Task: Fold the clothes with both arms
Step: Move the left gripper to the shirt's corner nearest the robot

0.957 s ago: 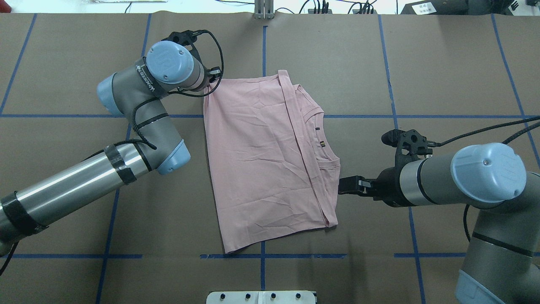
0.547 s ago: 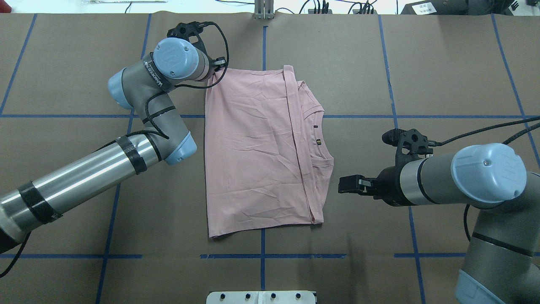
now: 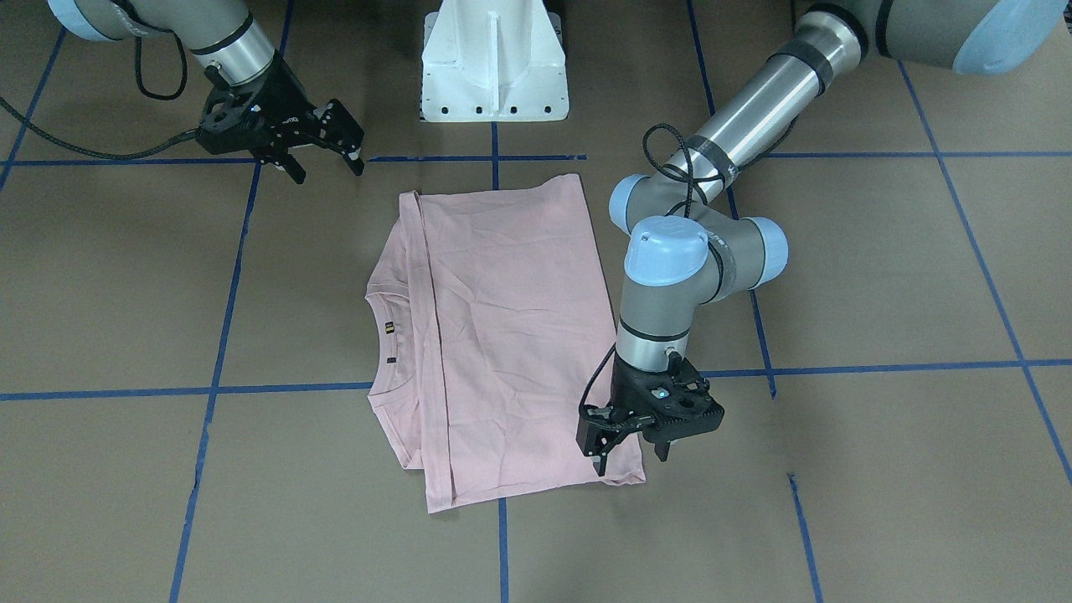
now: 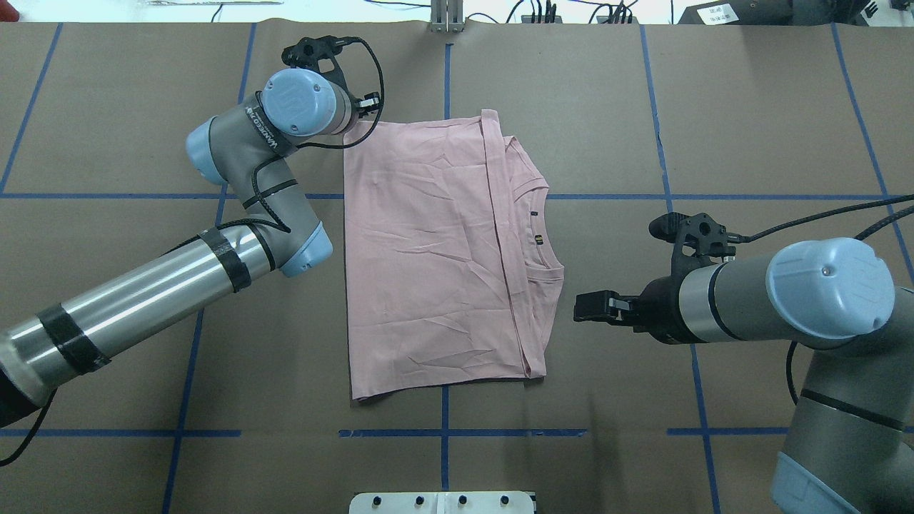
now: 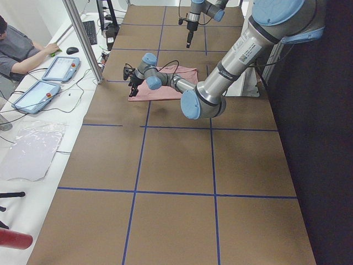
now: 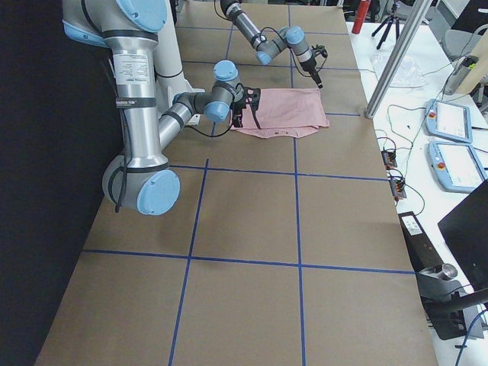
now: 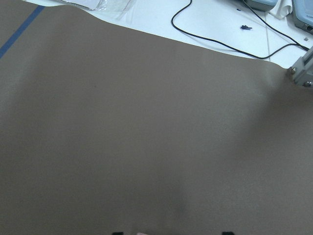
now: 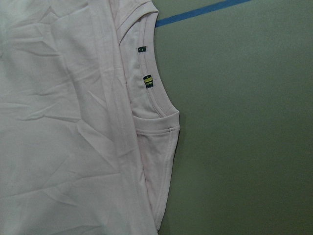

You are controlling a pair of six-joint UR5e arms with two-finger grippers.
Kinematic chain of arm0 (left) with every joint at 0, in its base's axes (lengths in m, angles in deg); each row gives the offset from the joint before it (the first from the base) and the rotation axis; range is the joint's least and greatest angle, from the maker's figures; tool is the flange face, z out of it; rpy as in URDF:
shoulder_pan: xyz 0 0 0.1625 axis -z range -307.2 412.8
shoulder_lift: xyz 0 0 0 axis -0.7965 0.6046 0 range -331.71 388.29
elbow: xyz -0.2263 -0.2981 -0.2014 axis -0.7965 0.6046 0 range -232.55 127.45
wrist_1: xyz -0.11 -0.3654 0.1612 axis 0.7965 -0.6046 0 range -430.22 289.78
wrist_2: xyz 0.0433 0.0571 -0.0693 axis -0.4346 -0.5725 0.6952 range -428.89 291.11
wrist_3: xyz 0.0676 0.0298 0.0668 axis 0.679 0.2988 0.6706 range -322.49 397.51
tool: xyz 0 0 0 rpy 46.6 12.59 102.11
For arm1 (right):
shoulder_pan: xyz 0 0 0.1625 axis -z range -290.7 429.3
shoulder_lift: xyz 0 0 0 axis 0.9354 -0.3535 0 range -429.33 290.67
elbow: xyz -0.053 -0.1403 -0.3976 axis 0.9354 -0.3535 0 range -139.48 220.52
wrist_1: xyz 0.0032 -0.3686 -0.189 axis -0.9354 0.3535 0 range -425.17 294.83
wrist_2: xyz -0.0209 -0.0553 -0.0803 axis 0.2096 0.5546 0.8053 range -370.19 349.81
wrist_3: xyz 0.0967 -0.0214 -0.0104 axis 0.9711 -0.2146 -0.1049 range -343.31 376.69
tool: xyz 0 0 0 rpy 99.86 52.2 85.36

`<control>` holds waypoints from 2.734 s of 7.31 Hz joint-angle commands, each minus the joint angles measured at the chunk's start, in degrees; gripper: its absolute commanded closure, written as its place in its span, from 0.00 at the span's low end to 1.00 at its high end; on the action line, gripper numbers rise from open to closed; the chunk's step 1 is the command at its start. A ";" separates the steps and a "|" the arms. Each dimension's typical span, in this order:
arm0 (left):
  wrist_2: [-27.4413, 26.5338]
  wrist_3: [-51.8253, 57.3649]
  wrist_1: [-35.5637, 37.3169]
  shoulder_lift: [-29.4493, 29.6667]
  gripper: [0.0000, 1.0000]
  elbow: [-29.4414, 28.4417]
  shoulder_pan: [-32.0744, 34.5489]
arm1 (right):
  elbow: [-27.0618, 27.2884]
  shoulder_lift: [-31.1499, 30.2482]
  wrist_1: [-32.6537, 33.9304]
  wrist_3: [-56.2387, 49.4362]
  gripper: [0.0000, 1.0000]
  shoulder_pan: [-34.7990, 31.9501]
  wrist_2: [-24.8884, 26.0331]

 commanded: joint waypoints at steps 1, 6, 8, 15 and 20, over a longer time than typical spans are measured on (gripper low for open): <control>4.62 -0.11 8.59 -6.31 0.00 13.95 0.00 | -0.51 0.20 0.52 -0.55 0.00 -1.79 -0.43; 6.49 -20.78 17.70 -20.57 0.00 37.31 -8.93 | -2.62 1.16 0.69 -0.99 0.00 -1.97 -0.78; 2.87 -29.43 22.50 -23.47 0.00 41.61 -15.88 | -2.62 1.26 0.69 -0.91 0.00 -1.88 -0.61; 0.40 -41.68 33.25 -21.63 0.00 43.39 -27.07 | -2.53 1.26 0.69 -0.90 0.00 -1.88 -0.61; 0.40 -42.47 33.25 -20.93 0.07 43.30 -29.45 | -2.45 1.26 0.69 -0.91 0.00 -2.15 -0.61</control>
